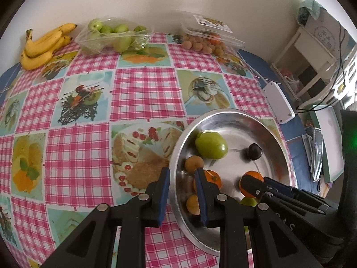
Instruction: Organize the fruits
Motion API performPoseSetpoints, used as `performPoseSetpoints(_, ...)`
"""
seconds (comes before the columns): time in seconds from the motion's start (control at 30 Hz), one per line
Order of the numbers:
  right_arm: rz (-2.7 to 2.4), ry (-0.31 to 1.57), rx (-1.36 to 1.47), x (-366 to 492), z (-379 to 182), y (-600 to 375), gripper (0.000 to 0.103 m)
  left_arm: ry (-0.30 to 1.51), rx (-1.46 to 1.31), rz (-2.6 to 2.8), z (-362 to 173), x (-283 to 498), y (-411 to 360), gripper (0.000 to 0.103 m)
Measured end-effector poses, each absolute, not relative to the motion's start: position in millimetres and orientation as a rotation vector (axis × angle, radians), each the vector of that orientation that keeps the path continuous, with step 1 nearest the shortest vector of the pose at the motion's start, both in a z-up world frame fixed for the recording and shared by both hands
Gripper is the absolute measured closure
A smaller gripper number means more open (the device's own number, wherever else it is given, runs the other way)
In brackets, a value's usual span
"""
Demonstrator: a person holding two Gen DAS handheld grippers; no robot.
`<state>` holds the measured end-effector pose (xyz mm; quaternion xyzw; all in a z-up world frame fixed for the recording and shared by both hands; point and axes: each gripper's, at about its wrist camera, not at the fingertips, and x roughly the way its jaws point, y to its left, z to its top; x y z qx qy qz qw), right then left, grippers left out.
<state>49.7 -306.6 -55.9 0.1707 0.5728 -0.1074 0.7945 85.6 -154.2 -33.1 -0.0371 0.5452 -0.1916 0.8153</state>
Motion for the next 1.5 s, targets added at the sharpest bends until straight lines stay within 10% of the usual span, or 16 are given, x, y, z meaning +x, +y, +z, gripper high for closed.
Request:
performPoseSetpoints(0.23,-0.229,1.249,0.364,50,-60,-307,0.065,1.175,-0.085,-0.322,-35,91,-137,0.073)
performPoseSetpoints(0.7,-0.231,1.244,0.355,52,-60,-306,0.056,1.189,-0.069,-0.074,-47,104,-93,0.000)
performPoseSetpoints(0.93,-0.232,1.225,0.350,54,-59,-306,0.027,1.198,-0.047,-0.031,-52,107,-83,0.000)
performPoseSetpoints(1.5,-0.206,1.188,0.339,59,-59,-301,0.000,1.213,-0.059,-0.011,-58,112,-70,0.000)
